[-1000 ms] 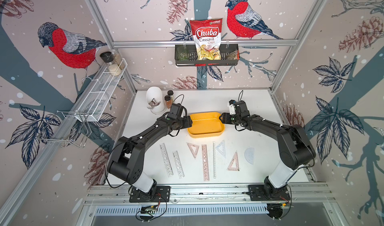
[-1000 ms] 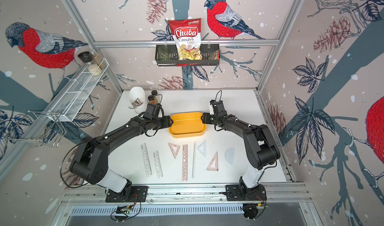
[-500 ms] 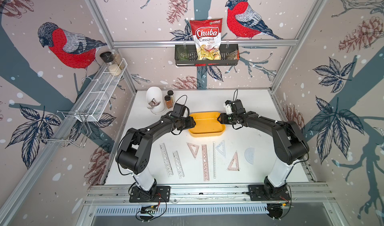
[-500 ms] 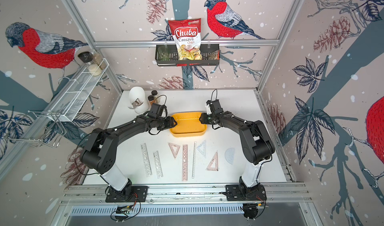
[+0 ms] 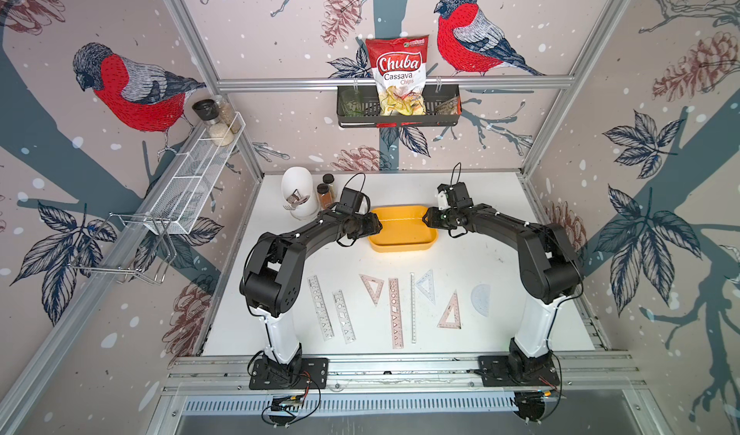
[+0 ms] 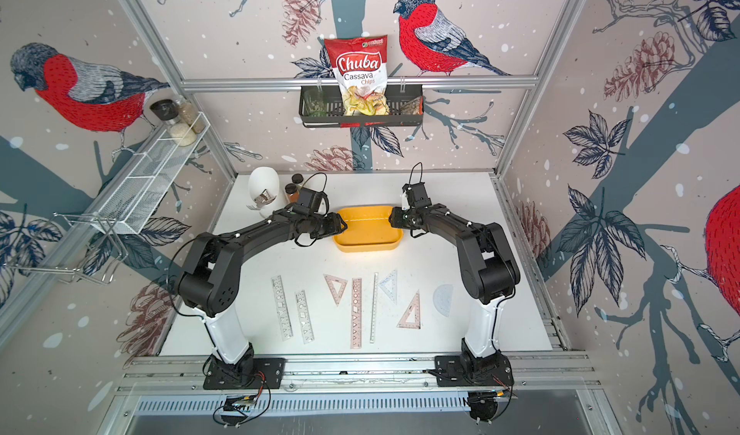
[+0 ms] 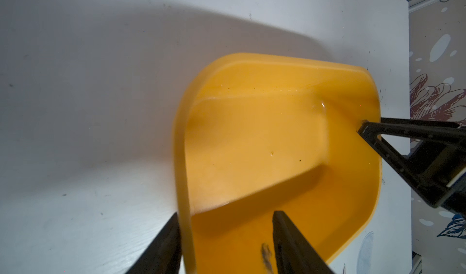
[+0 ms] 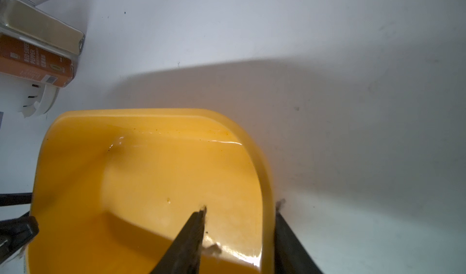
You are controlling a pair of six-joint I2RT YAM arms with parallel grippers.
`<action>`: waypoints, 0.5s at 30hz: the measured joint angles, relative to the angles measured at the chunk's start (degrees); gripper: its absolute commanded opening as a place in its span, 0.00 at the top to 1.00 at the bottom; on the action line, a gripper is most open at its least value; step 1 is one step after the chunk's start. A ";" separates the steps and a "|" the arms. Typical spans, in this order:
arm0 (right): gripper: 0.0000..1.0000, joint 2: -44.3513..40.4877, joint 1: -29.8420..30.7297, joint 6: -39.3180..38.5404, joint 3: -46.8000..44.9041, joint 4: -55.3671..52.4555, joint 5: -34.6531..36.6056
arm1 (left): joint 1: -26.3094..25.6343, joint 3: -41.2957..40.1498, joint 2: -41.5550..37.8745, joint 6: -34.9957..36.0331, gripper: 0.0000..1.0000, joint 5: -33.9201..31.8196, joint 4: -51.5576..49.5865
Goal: Put the scattered rulers into the storage box
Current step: Move the storage box to the center of the board.
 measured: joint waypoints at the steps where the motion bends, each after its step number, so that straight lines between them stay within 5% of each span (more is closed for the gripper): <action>1: 0.43 0.04 -0.46 0.00 0.31 -0.11 -0.42 | 0.02 0.00 0.00 0.00 0.40 0.13 0.02; 15: 0.36 -8.87 -6.05 -1.62 -3.26 -1.73 -8.83 | 1.16 1.75 -4.28 2.69 0.36 -0.02 -0.55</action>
